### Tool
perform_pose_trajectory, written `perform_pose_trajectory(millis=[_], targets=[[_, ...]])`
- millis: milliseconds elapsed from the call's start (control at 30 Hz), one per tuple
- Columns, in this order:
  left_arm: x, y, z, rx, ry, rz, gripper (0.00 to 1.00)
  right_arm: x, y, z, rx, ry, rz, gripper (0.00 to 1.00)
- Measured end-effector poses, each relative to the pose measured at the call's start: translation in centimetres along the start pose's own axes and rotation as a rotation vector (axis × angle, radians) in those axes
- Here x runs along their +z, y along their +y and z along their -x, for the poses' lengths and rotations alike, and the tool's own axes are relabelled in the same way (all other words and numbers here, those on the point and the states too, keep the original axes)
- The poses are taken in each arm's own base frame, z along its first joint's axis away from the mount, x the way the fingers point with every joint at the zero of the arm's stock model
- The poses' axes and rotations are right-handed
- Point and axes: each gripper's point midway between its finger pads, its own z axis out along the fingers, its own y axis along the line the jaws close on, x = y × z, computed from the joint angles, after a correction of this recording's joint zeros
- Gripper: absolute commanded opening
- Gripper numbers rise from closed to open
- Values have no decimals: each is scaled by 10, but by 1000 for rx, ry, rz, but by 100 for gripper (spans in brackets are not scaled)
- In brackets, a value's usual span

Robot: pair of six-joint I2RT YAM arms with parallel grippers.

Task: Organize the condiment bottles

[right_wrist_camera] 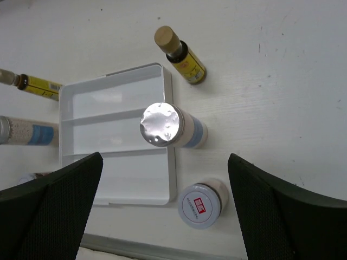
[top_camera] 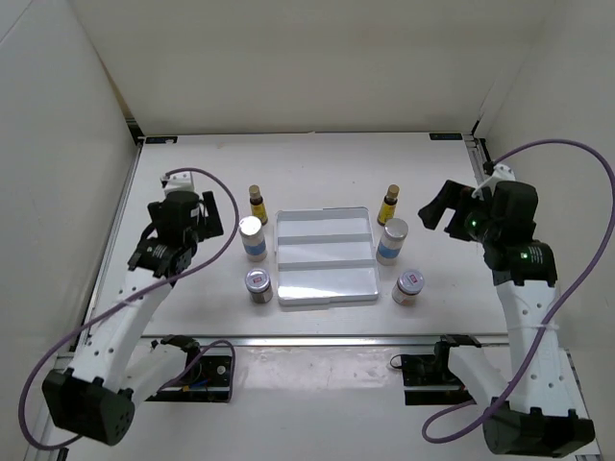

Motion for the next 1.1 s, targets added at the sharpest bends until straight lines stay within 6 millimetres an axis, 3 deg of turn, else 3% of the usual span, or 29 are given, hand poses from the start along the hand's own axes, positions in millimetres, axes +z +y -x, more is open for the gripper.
perform_pose_trajectory(millis=[167, 367, 533, 733, 833, 1100], targets=[[-22, 2, 18, -55, -113, -11, 100, -17, -15, -29, 38, 21, -74, 99], [-12, -27, 15, -2, -61, -121, 100, -16, -41, -62, 146, 109, -238, 99], [-16, -33, 13, 14, -57, -154, 100, -8, -34, -80, 166, 181, -192, 99], [-37, -22, 32, -39, -149, -145, 100, 12, -35, -141, 194, 398, -194, 98], [-37, -19, 33, -43, -155, -130, 100, 13, -34, -168, 188, 480, -217, 97], [-30, -19, 28, -34, -134, -108, 100, 24, -41, -190, 147, 554, -349, 91]])
